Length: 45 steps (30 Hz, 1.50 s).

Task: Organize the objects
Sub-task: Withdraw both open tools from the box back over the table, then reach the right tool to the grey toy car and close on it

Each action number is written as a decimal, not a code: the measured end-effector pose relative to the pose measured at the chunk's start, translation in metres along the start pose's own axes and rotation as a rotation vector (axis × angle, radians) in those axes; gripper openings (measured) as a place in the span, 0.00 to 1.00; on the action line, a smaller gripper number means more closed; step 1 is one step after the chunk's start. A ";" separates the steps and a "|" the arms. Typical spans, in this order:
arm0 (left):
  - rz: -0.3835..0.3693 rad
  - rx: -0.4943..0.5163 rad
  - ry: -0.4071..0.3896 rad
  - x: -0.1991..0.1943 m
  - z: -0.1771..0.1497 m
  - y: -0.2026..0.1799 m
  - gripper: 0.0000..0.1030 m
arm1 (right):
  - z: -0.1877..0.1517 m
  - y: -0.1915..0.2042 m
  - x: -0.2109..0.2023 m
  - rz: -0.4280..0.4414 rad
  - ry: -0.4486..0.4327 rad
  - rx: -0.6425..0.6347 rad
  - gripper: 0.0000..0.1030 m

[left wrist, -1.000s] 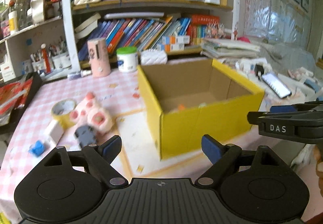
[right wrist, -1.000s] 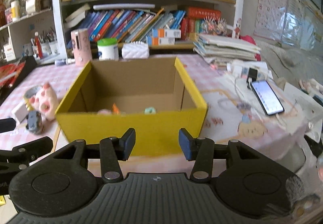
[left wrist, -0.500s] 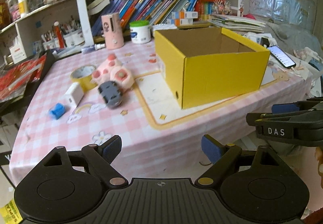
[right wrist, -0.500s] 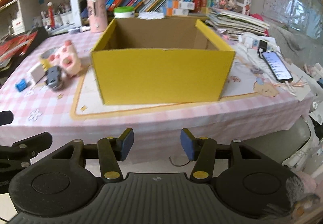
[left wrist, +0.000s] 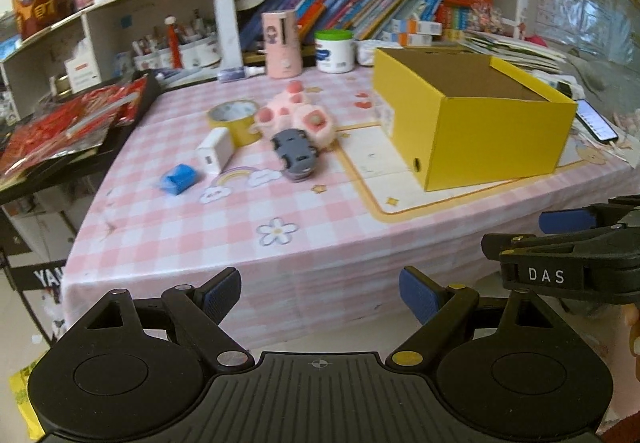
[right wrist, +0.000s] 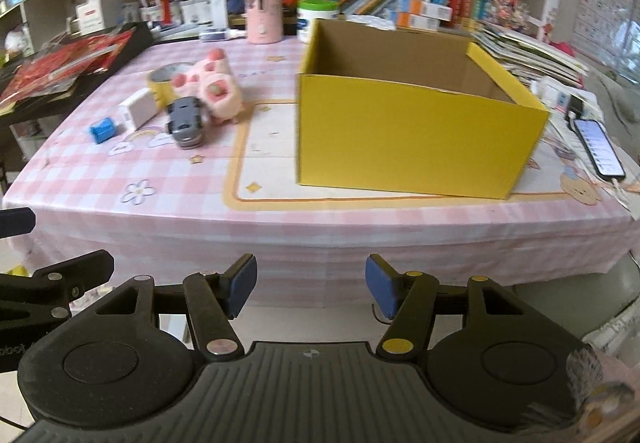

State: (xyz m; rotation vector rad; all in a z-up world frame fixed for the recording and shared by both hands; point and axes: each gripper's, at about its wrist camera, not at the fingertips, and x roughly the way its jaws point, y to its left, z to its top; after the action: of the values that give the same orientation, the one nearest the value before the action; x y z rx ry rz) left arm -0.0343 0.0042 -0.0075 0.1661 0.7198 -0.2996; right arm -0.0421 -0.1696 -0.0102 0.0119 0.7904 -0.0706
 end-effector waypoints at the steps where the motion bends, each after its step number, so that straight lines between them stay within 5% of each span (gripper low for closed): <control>1: 0.006 -0.006 0.000 -0.001 -0.001 0.003 0.86 | 0.000 0.004 0.000 0.007 0.000 -0.008 0.57; 28: 0.105 -0.086 -0.042 -0.013 -0.002 0.065 0.86 | 0.025 0.071 0.008 0.098 -0.027 -0.112 0.70; 45: 0.124 -0.107 -0.025 0.021 0.021 0.075 0.87 | 0.056 0.077 0.043 0.116 -0.018 -0.137 0.72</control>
State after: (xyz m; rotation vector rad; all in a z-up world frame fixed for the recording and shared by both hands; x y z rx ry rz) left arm 0.0184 0.0653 -0.0023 0.1048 0.6958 -0.1448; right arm 0.0334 -0.0978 -0.0026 -0.0727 0.7741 0.0939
